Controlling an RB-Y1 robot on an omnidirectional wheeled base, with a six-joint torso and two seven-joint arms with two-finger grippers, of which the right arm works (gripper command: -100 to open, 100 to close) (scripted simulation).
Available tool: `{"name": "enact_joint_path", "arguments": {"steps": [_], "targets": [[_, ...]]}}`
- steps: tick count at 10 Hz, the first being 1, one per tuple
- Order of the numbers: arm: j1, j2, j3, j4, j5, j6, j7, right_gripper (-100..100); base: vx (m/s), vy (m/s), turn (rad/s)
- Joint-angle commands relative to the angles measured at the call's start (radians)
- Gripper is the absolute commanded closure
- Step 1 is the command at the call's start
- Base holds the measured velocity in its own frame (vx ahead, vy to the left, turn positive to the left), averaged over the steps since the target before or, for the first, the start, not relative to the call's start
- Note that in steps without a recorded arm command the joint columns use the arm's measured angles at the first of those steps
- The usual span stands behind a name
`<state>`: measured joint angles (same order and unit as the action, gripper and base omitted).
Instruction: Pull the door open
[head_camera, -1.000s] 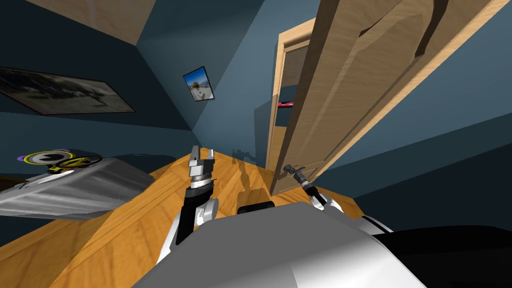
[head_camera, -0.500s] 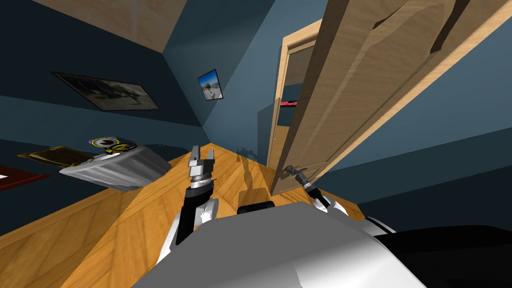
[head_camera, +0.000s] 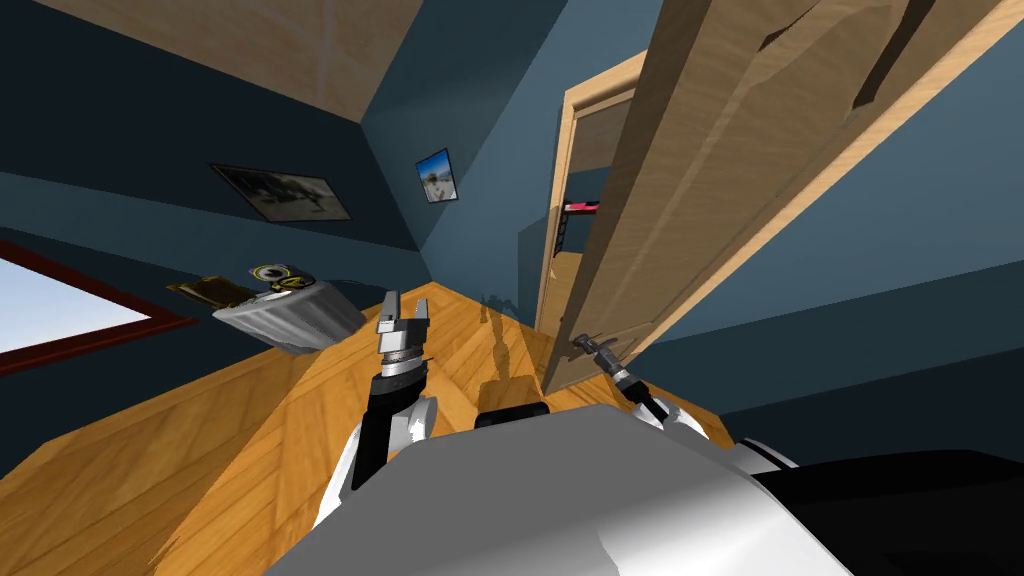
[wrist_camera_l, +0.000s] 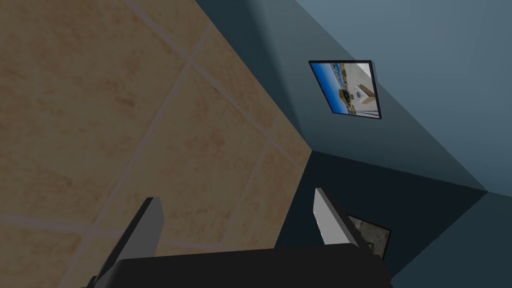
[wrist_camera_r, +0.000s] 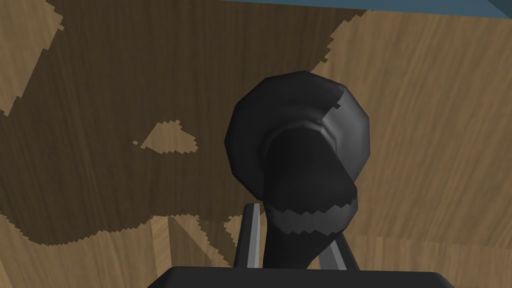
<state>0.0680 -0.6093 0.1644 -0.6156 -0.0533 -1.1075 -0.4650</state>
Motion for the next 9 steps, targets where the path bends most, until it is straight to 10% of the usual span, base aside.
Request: {"name": "enact_joint_path", "arguments": {"steps": [1,9], "targets": [[0.000,0.000,0.000,0.000,0.000,0.000,0.000,100,-0.078,-0.048,0.035],[0.021,-0.021,0.011,0.052,-0.005,-0.088,-0.015,100,-0.189,-0.090,0.181]]}}
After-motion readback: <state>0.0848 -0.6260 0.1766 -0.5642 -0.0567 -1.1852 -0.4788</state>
